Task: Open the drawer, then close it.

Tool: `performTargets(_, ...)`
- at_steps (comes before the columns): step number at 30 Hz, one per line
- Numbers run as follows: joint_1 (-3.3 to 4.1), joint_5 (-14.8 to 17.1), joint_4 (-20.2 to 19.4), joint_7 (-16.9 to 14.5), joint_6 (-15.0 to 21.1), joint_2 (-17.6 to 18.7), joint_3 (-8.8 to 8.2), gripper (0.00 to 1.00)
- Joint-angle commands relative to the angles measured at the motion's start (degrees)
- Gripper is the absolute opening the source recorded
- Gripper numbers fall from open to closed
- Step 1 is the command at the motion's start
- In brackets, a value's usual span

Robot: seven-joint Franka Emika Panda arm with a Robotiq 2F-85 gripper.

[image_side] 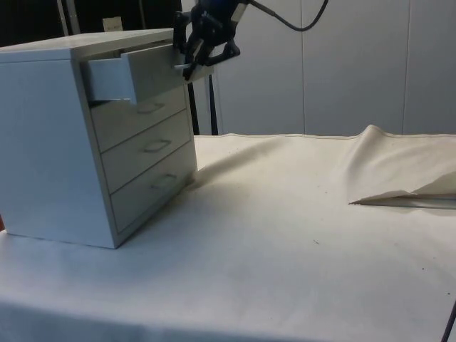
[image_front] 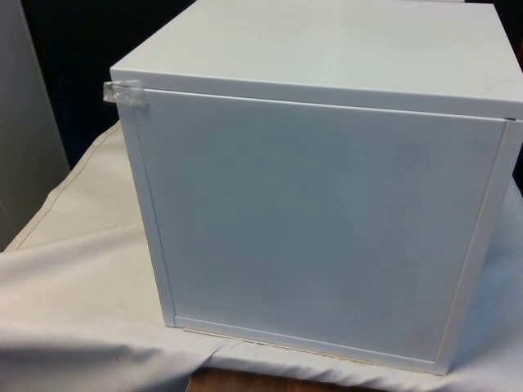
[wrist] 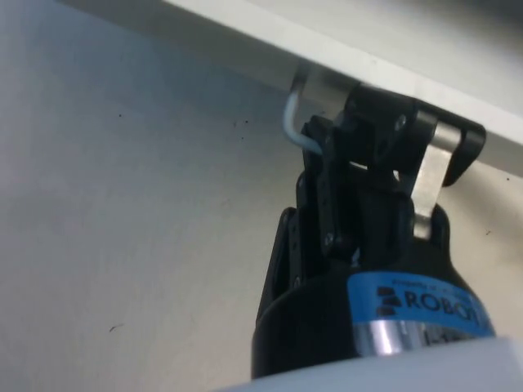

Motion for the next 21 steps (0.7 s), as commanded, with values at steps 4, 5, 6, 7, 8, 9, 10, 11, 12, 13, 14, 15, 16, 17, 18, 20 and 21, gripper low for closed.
performTargets(4, -1.89, -2.0, -2.6, 0.7, 0.1, -2.3, 1.2, 0.0)
performTargets(5, -1.95, -2.1, -2.7, 0.8, 0.1, -2.3, 1.38, 0.0)
performTargets(6, -2.06, -2.2, -2.9, 0.9, 0.1, -2.6, 1.66, 0.0)
performTargets(7, -2.12, -2.2, -3.0, 0.9, 0.1, -2.7, 1.83, 0.0)
performTargets(8, -2.12, -2.2, -3.0, 0.9, 0.1, -2.7, 1.83, 0.0)
performTargets(9, -2.18, -2.2, -3.4, 1.0, 0.1, -3.0, 2.12, 0.0)
performTargets(10, -2.23, -2.2, -3.6, 1.0, 0.1, -3.2, 2.23, 0.0)
performTargets(11, -2.23, -2.2, -3.8, 1.1, 0.1, -3.4, 2.35, 0.0)
performTargets(12, 0.0, -0.1, -2.5, 0.0, 0.0, -2.6, 0.92, 0.0)
performTargets(13, -2.29, -2.2, -4.0, 1.1, 0.1, -3.7, 2.46, 0.0)
performTargets(14, -2.29, -2.3, -4.2, 1.1, 0.1, -3.9, 2.52, 0.0)
performTargets(15, -2.29, -2.3, -4.6, 1.2, 0.1, -4.3, 2.64, 0.0)
performTargets(16, -2.29, -2.3, -4.8, 1.2, 0.1, -4.5, 2.69, 0.0)
performTargets(17, -2.29, -2.3, -5.0, 1.2, 0.1, -4.7, 2.81, 0.0)
performTargets(18, -2.29, -2.3, -5.2, 1.3, 0.1, -4.9, 2.81, 0.0)
performTargets(20, -2.29, -2.3, -5.7, 1.1, 0.1, -5.4, 2.69, 0.0)
performTargets(21, -0.06, -0.2, -4.0, 0.1, 0.0, -4.3, 1.15, 0.0)
